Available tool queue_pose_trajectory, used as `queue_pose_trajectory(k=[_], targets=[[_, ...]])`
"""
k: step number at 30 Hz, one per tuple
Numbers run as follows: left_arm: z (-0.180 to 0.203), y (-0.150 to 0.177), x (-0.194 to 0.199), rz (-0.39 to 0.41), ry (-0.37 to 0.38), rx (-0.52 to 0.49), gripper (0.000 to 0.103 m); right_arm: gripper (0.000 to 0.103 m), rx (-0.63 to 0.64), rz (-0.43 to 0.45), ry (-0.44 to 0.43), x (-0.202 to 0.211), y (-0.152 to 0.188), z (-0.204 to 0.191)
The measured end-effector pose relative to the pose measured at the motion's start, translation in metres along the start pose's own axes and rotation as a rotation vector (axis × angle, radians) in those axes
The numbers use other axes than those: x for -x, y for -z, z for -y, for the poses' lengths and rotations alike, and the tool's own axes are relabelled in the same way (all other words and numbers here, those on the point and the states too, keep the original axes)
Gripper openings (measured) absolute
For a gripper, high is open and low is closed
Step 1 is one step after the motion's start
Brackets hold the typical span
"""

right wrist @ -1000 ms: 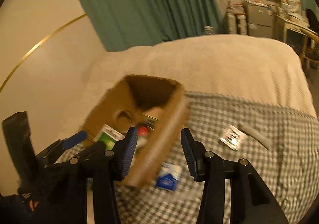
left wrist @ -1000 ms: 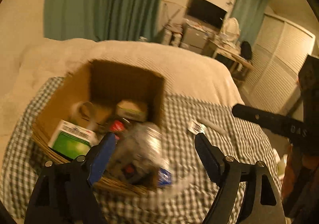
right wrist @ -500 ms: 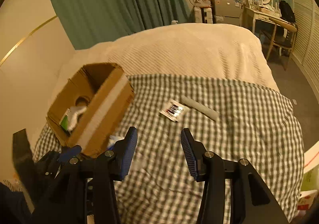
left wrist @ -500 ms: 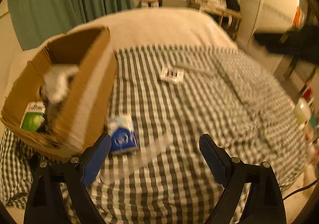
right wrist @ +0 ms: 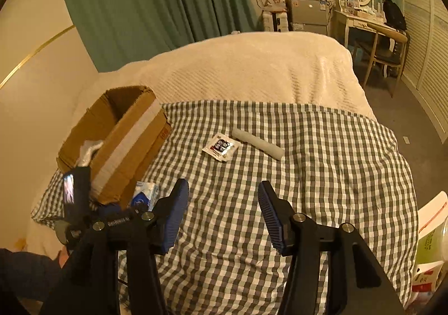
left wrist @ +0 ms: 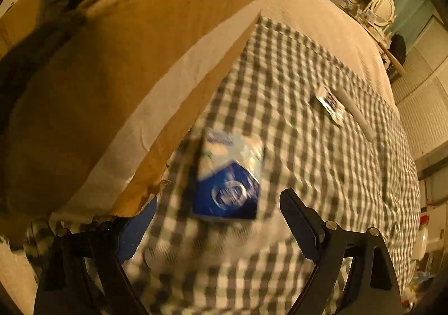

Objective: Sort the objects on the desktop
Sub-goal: 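Grasp the blue Vinda tissue pack with the left tool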

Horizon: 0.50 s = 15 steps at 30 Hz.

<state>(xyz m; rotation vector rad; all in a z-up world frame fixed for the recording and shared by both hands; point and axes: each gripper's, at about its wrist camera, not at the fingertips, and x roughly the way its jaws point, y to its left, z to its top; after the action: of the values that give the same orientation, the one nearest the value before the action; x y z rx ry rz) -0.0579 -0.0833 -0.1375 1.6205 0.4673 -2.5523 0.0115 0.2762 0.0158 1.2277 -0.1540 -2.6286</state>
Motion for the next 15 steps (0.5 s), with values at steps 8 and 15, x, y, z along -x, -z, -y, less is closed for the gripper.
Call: queue_pose_trajectory(k=[8,15], targets=[[-0.021,-0.002,-0.001,0.033,0.013,-0.017,0.093,0.051,-0.010,-0.035,0.001,-0.023,0.002,-0.005],[0.008,0.018,-0.003,0.043,0.014,-0.219,0.093,0.052,-0.008,-0.086,-0.002,-0.072,0.001,-0.021]])
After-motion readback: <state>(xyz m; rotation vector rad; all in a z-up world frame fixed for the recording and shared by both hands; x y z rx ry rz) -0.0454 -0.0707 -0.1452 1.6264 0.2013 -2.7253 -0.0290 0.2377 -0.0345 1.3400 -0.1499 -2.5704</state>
